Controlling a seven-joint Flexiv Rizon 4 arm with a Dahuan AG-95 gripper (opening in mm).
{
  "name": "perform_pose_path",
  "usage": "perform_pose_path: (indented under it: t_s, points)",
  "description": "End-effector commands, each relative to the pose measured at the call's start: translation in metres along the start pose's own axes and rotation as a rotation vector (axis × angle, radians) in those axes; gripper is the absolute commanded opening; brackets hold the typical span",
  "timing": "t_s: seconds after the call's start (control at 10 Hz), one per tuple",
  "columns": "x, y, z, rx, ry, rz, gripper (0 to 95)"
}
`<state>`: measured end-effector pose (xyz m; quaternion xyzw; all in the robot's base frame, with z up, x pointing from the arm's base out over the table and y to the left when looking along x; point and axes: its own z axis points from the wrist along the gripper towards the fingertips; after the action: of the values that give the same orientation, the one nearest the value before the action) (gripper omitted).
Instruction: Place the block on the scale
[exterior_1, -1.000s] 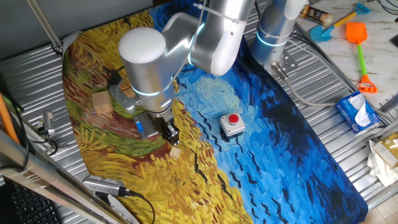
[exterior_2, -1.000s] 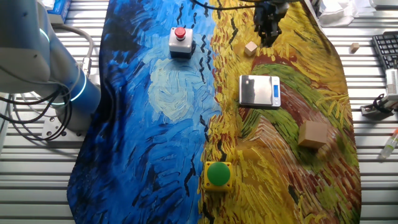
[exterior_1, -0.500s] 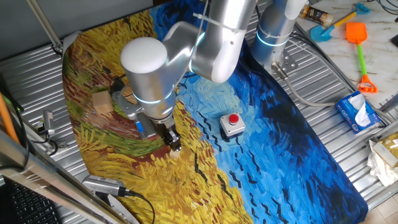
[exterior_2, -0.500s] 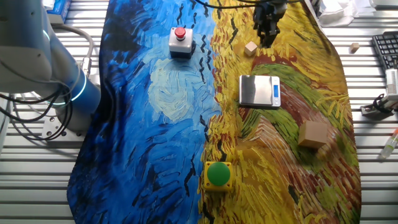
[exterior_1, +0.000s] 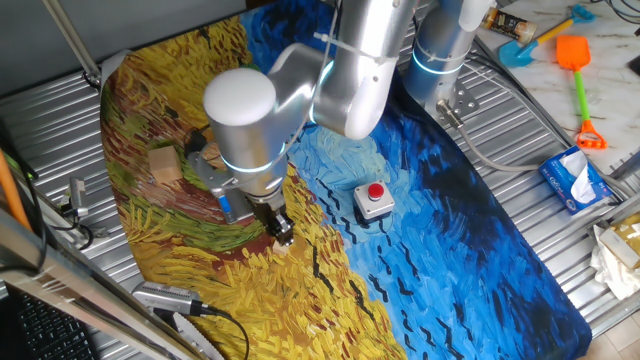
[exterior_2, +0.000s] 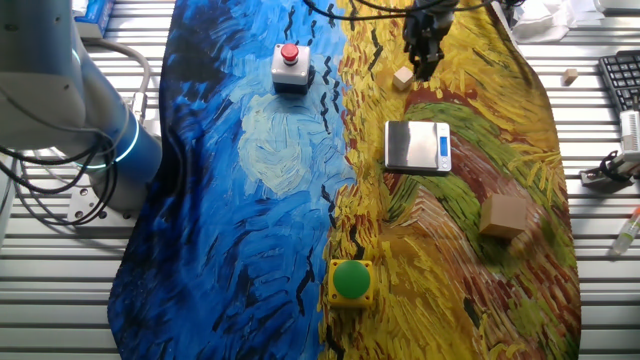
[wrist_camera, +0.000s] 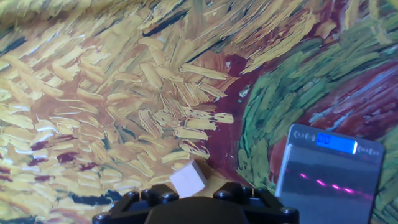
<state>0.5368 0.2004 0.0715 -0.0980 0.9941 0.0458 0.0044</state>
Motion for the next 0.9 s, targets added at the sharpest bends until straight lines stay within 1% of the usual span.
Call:
perform_pose_path:
  t_s: [0.1,0.5,0.7,0.9]
  points:
    - [0.002,0.000,0.003,0.002,-0.003,0.001,38.0]
    - [0.004,0.005,0.014,0.001,-0.007,-0.001,38.0]
    - [0.004,0.007,0.016,0.002,-0.008,-0.020,38.0]
    - [0.004,0.013,0.018,0.005,-0.018,-0.089,38.0]
